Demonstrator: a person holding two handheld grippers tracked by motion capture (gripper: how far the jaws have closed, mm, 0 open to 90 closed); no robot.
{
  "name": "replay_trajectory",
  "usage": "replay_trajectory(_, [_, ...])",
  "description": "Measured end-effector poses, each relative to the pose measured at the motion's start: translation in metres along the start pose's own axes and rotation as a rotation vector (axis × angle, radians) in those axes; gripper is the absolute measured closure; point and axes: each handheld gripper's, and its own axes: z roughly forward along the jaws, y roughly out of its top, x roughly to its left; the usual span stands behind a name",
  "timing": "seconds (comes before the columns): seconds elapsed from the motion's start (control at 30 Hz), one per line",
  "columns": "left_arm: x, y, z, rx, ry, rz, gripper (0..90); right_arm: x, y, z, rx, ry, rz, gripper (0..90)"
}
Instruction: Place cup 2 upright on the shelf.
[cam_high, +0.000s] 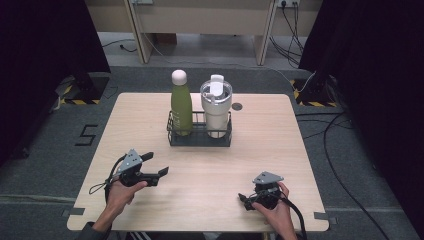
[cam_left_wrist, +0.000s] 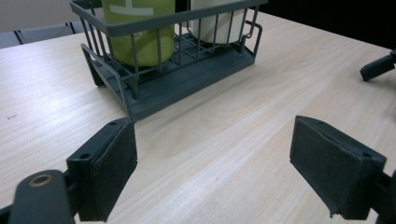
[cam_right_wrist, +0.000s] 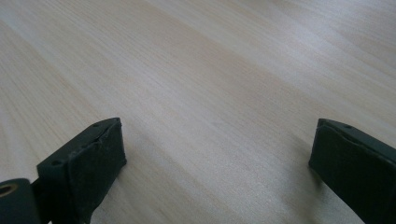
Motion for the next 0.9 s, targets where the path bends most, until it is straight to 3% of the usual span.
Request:
replay_trajectory(0.4, [-0.015,-0.02,-0.003,0.061,-0.01,0.048,14.8,0.0,0.0,0.0,-0.001,0.0,-0.003,3.8])
replay_trajectory(0.57, [-0.017,-0.031,-0.003,0.128,-0.006,0.086,14.8,0.0,0.0,0.0,-0.001,0.002,-0.006,4.0])
replay_trajectory(0.9, [-0.024,-0.04,-0.01,0.175,-0.015,0.092,14.8,0.001,0.0,0.0,0.0,0.002,-0.004,4.1])
